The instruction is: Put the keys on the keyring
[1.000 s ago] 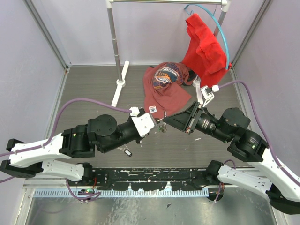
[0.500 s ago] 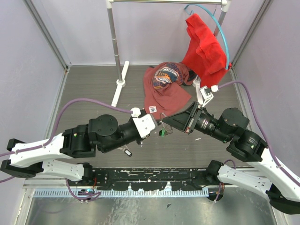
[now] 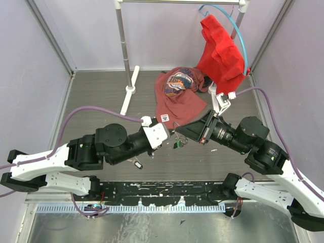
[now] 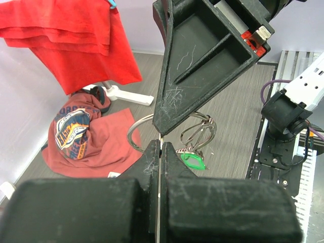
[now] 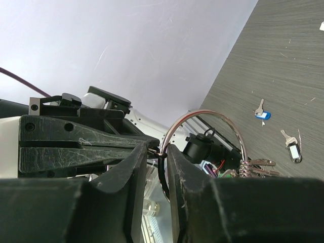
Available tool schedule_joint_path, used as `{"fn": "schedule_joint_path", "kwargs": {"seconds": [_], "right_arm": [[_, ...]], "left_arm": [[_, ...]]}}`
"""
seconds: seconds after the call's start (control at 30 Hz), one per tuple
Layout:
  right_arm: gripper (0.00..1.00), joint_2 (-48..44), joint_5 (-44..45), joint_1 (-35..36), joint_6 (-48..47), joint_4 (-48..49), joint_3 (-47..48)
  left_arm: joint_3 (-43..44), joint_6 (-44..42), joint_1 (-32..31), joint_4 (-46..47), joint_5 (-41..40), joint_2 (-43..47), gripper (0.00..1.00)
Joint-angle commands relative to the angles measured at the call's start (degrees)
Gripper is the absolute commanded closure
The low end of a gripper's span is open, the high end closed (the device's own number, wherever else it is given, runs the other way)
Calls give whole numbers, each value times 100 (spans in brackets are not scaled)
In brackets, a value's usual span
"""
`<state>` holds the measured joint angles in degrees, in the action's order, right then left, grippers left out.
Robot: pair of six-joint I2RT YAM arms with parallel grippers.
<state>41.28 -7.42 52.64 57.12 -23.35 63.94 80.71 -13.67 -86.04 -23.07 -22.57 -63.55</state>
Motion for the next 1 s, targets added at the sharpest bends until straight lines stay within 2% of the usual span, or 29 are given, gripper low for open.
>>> {"fn": "schedule_joint_path", "kwargs": {"seconds": [0.0,0.13,0.4,0.53,0.77,0.97], "right_arm": [[71,21,-75,1,23,442,4],[75,12,-75,0,23,456,-11],[88,-47,-37,0,8,606,-60],[99,-96,61,0,-7,639,-73],[99,-157,490,0,-23,388,35],[99,-73,620,0,-15,236,145]], "left_arm": [[163,-57,-26,338,96,43,100],[152,-57,-20,347,102,44,100],[97,-39,-27,397,102,79,100],[0,-7,-26,481,80,133,87],[-307,107,-22,663,-158,447,65],[-504,165,-23,651,-310,583,60]]}}
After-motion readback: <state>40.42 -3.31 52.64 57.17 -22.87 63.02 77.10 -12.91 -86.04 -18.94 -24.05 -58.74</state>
